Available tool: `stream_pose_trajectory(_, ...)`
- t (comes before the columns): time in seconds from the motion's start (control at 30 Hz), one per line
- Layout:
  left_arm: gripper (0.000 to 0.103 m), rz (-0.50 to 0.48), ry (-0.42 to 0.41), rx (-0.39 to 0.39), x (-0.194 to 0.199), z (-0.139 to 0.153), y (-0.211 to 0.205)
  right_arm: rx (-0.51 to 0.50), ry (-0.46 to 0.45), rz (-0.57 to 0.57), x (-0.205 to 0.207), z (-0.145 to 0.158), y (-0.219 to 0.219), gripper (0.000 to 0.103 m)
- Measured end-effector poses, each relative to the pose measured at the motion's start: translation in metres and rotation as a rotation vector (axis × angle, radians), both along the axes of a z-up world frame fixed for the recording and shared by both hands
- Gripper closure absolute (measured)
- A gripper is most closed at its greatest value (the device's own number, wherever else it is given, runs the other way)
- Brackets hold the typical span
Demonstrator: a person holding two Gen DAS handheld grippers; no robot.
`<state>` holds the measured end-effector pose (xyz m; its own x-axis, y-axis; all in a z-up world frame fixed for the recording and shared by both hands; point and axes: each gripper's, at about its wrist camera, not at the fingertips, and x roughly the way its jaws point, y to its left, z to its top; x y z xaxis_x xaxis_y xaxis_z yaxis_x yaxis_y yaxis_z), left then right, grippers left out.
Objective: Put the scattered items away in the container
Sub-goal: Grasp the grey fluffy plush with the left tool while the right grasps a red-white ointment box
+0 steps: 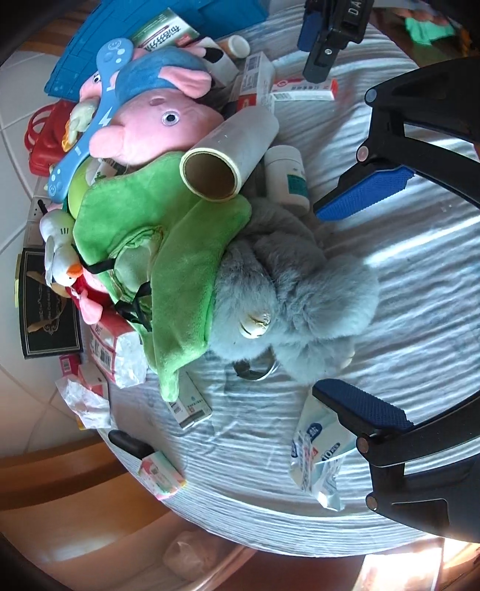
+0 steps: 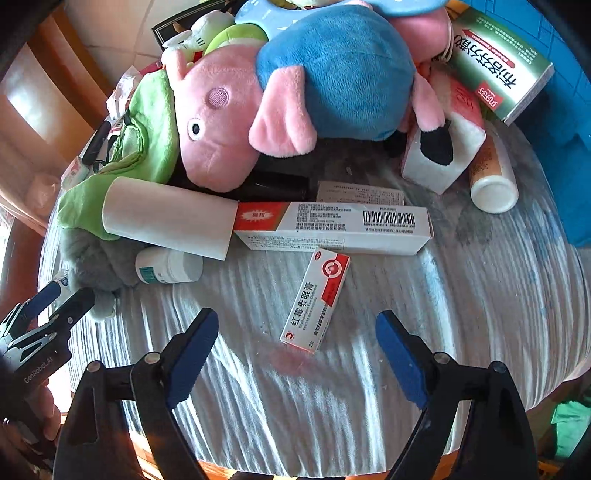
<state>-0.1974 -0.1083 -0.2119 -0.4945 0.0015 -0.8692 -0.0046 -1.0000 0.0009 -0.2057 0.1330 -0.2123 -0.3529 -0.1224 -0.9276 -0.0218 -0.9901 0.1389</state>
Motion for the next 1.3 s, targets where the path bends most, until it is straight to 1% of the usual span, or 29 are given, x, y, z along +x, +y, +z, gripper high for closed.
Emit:
stream_pose_trajectory(0.17, 0.014, -0.038, -0.016, 0.011, -0.015, -0.013, 0.006, 0.019, -0.031, -0.054, 0.003, -0.016, -0.002, 0.015)
stream_pose_trajectory(0.3, 0.014, -0.054, -0.021, 0.030, -0.026, -0.020, 0.011, 0.025, -0.032, -0.105, 0.002, -0.025, 0.001, 0.015)
stream_pose_trajectory(0.4, 0.015, -0.069, -0.020, 0.021, -0.034, -0.024, 0.018, 0.017, -0.031, -0.134, 0.001, -0.030, 0.006, 0.015)
stream_pose_trajectory(0.47, 0.017, -0.070, -0.015, 0.018, -0.038, -0.026, 0.020, 0.009, -0.027, -0.143, 0.000, -0.032, 0.008, 0.015)
stream_pose_trajectory(0.53, 0.030, -0.064, -0.021, 0.020, -0.043, -0.030, 0.021, 0.015, -0.024, -0.147, 0.000, -0.033, 0.009, 0.015)
stream_pose_trajectory(0.57, 0.035, -0.059, -0.008, -0.003, -0.043, -0.029, 0.021, 0.014, -0.026, -0.146, -0.001, -0.035, 0.009, 0.015)
stream_pose_trajectory(0.6, 0.050, -0.063, -0.004, -0.015, -0.044, -0.029, 0.021, 0.022, -0.020, -0.144, 0.000, -0.035, 0.009, 0.015)
stream_pose_trajectory(0.63, 0.063, -0.075, -0.010, -0.007, -0.044, -0.029, 0.021, 0.030, -0.019, -0.139, -0.001, -0.036, 0.008, 0.015)
stream_pose_trajectory(0.67, 0.063, -0.078, -0.016, 0.012, -0.044, -0.030, 0.020, 0.046, -0.016, -0.132, -0.001, -0.036, 0.006, 0.015)
stream_pose_trajectory(0.7, 0.065, -0.072, -0.009, 0.023, -0.041, -0.029, 0.018, 0.069, -0.016, -0.120, -0.001, -0.037, 0.004, 0.019)
stream_pose_trajectory(0.73, 0.066, -0.071, -0.002, 0.027, -0.038, -0.029, 0.018, 0.109, -0.013, -0.106, 0.000, -0.037, 0.000, 0.029)
stream_pose_trajectory(0.77, 0.066, -0.069, 0.003, 0.022, -0.033, -0.028, 0.018, 0.150, -0.004, -0.095, 0.001, -0.037, -0.002, 0.034)
stream_pose_trajectory(0.8, 0.067, -0.068, 0.008, 0.023, -0.028, -0.026, 0.018, 0.153, 0.009, -0.088, 0.003, -0.036, -0.002, 0.041)
stream_pose_trajectory(0.83, 0.068, -0.067, 0.013, 0.030, -0.022, -0.024, 0.018, 0.155, 0.012, -0.089, 0.005, -0.035, -0.001, 0.045)
stream_pose_trajectory(0.93, 0.068, -0.061, 0.014, 0.048, -0.005, -0.020, 0.018, 0.151, 0.009, -0.088, 0.006, -0.034, 0.004, 0.051)
stream_pose_trajectory(1.0, 0.068, -0.062, 0.001, 0.048, 0.002, -0.023, 0.020, 0.145, 0.008, -0.086, 0.007, -0.034, 0.006, 0.051)
stream_pose_trajectory(1.17, 0.066, -0.072, -0.018, 0.010, 0.004, -0.032, 0.024, 0.111, 0.021, -0.076, 0.012, -0.032, 0.005, 0.051)
stream_pose_trajectory(1.23, 0.061, -0.071, -0.029, 0.009, 0.001, -0.034, 0.023, 0.118, 0.022, -0.069, 0.012, -0.033, 0.004, 0.049)
stream_pose_trajectory(1.3, 0.061, -0.068, -0.059, 0.015, -0.004, -0.040, 0.022, 0.109, 0.020, -0.072, 0.011, -0.033, 0.005, 0.046)
